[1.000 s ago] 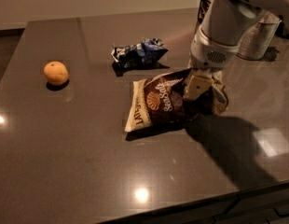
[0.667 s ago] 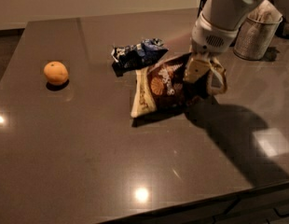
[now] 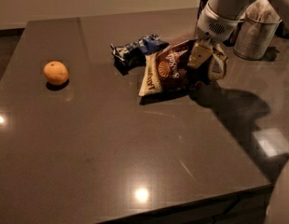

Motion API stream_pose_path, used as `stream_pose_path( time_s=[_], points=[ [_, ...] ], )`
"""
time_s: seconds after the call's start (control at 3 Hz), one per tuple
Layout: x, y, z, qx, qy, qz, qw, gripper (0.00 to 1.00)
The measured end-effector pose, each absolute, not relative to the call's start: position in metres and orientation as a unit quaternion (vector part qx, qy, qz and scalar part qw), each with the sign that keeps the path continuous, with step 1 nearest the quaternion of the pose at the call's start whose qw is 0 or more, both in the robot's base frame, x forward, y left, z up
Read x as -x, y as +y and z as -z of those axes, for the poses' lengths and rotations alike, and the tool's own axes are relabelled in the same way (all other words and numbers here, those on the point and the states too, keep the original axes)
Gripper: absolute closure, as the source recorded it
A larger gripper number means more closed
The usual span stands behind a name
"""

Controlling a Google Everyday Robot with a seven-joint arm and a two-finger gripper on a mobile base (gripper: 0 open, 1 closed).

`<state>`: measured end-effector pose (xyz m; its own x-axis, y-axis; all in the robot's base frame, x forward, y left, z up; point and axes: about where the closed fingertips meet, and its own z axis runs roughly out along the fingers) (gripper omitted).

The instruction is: Move brown chip bag near blue chip bag

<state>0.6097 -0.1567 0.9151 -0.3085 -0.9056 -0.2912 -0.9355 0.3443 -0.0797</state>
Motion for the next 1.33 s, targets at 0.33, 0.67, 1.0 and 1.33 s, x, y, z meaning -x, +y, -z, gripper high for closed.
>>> stream_pose_path(
  time_s=[0.33, 0.67, 1.0, 1.33],
  points=[
    [-0.622, -0.153, -0.910, 0.557, 0.812, -0.063, 0.164, 0.85],
    [-0.622, -0.142, -0.905, 0.559, 0.803, -0.085, 0.188, 0.62],
    [-0.623, -0.141, -0.903, 0.559, 0.803, -0.085, 0.188, 0.38],
    [-0.624, -0.139, -0.902, 0.559, 0.803, -0.085, 0.188, 0.15]
  ],
)
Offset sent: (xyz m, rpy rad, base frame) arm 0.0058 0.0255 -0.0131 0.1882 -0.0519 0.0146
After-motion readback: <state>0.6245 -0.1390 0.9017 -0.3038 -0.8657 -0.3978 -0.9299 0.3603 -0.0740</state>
